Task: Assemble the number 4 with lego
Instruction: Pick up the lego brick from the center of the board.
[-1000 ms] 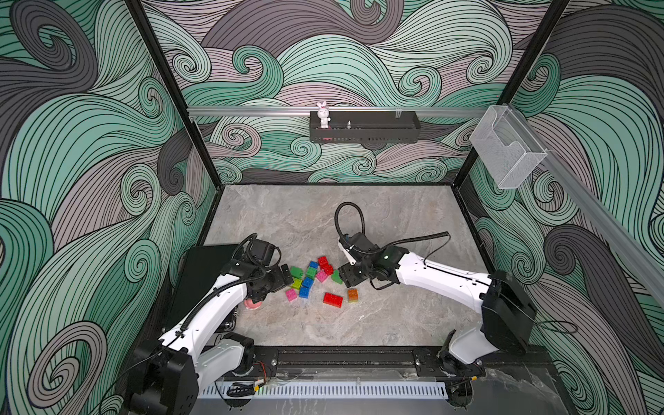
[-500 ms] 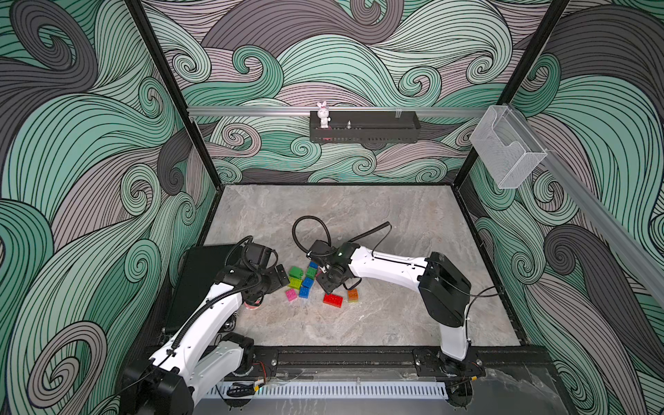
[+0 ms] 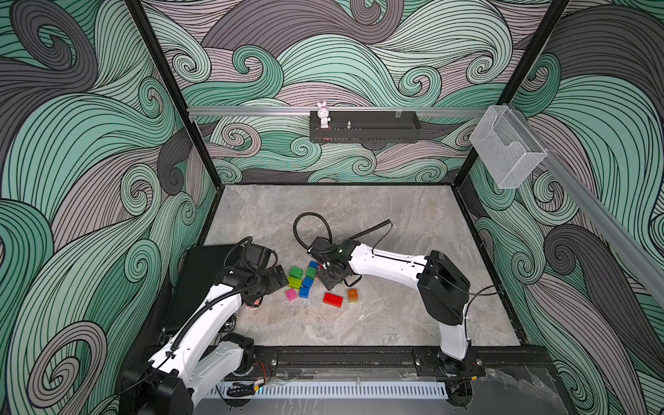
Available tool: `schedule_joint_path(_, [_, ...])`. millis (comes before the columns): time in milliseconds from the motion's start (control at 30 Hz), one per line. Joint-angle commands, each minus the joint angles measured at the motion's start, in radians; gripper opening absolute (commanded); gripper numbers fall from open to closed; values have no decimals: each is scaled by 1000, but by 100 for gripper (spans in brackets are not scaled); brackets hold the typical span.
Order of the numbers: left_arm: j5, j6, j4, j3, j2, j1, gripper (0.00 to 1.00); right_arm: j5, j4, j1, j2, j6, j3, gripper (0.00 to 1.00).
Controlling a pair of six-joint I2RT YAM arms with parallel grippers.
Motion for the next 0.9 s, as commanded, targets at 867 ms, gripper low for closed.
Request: schedule_joint_path(867, [-18, -17, -26, -8, 28, -3, 99, -22, -67, -43, 201, -46, 215, 61])
